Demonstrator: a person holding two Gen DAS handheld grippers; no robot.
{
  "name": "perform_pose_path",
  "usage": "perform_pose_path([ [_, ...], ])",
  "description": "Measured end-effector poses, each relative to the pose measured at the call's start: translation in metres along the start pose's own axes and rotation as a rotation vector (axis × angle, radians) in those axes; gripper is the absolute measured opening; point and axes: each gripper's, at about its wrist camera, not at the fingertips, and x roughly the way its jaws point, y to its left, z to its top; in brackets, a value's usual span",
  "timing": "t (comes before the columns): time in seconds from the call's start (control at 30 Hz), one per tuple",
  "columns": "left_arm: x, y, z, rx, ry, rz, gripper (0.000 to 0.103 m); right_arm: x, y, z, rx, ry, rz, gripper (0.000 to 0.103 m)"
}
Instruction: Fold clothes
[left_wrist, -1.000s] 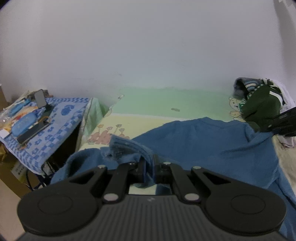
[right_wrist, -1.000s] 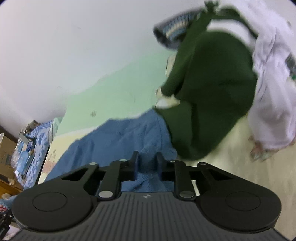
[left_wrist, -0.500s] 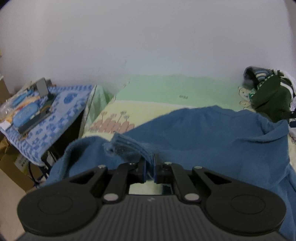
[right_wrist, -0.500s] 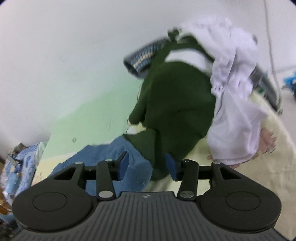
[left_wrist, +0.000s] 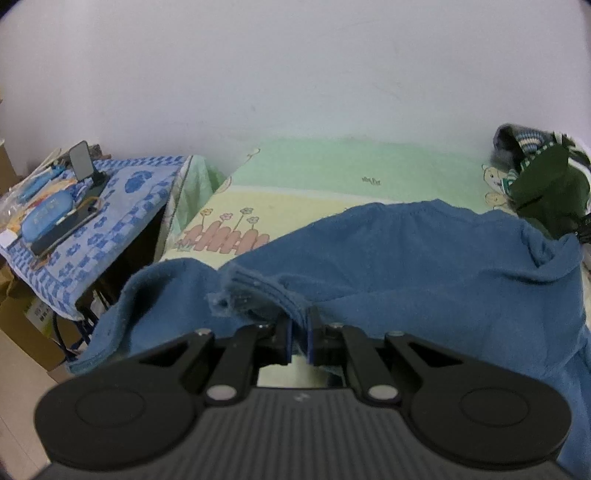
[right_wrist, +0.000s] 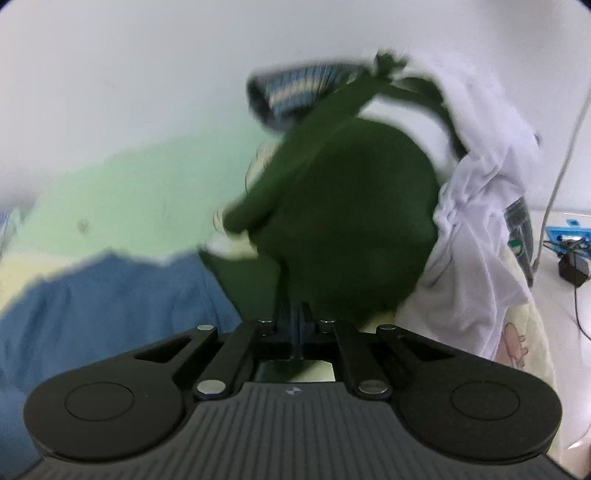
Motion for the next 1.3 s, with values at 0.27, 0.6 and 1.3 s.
perform_pose_path([
  [0.27, 0.002, 0.007, -0.001, -0.032, -0.006, -0.027, 0.005, -0.075, 0.004, -0.056, -0.224, -0.184, 0.135, 0.034],
  [0.6, -0.004, -0.003, 0.011, -0.021, -0.044, -0.040, 0.005, -0.059, 0.088, -0.121, -1.015, -0.358, -0.088, 0.018],
  [1.3, 0.003, 0.015, 0.004, -0.029, -0.044, 0.028, 0.005, -0.067, 0.015, -0.052, -0.593, -0.305, 0.092, 0.045],
])
